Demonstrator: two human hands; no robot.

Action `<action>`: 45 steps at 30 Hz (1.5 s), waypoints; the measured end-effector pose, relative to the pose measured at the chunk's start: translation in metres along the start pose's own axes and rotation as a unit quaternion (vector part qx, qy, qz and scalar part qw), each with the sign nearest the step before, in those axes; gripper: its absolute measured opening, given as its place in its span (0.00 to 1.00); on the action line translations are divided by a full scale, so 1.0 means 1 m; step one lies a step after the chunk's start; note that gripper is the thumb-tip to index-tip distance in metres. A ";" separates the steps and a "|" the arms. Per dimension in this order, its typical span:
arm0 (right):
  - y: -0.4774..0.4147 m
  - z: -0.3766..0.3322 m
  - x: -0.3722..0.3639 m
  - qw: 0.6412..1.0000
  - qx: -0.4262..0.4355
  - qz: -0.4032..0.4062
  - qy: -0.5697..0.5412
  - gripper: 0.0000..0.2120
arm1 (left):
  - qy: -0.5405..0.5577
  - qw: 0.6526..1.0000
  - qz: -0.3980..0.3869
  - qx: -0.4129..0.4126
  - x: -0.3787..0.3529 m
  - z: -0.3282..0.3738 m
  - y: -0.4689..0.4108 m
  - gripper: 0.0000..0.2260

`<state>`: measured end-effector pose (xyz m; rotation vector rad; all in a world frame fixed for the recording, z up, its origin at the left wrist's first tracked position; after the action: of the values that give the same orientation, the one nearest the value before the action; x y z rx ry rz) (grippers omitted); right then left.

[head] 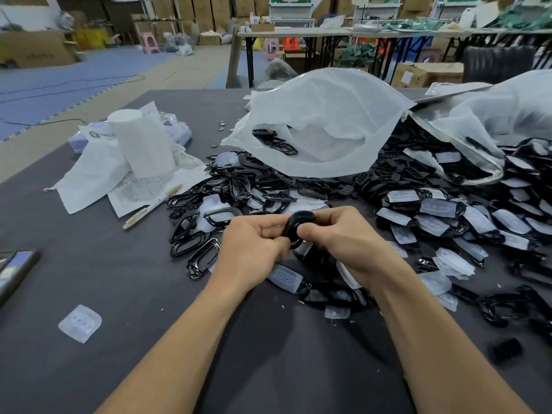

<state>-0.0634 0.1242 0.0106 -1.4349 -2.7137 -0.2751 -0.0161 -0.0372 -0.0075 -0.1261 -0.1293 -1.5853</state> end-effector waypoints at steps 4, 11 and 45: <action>-0.002 -0.001 -0.004 0.999 -0.009 0.008 0.045 0.08 | -0.108 0.992 0.044 -0.039 -0.005 0.006 0.006 0.22; -0.003 -0.001 0.000 0.995 -0.002 0.037 -0.096 0.10 | 0.049 0.995 0.089 -0.020 -0.006 0.002 0.001 0.14; 0.005 -0.013 -0.017 0.949 0.065 -0.021 -0.307 0.07 | 0.360 0.933 0.004 -0.014 0.009 0.017 0.003 0.10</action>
<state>-0.0497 0.1108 0.0218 -1.6403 -3.1461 0.4187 -0.0130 -0.0432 0.0106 0.4339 0.4663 -1.5334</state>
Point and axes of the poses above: each hand's wrist, its own y-axis away from the middle knuckle, its own x-axis out of the back of the hand, z = x × y, the point moved 1 cm from there along -y, towards the middle knuckle, and after that the axes turned 12 degrees about -z, right-handed, at the moved point
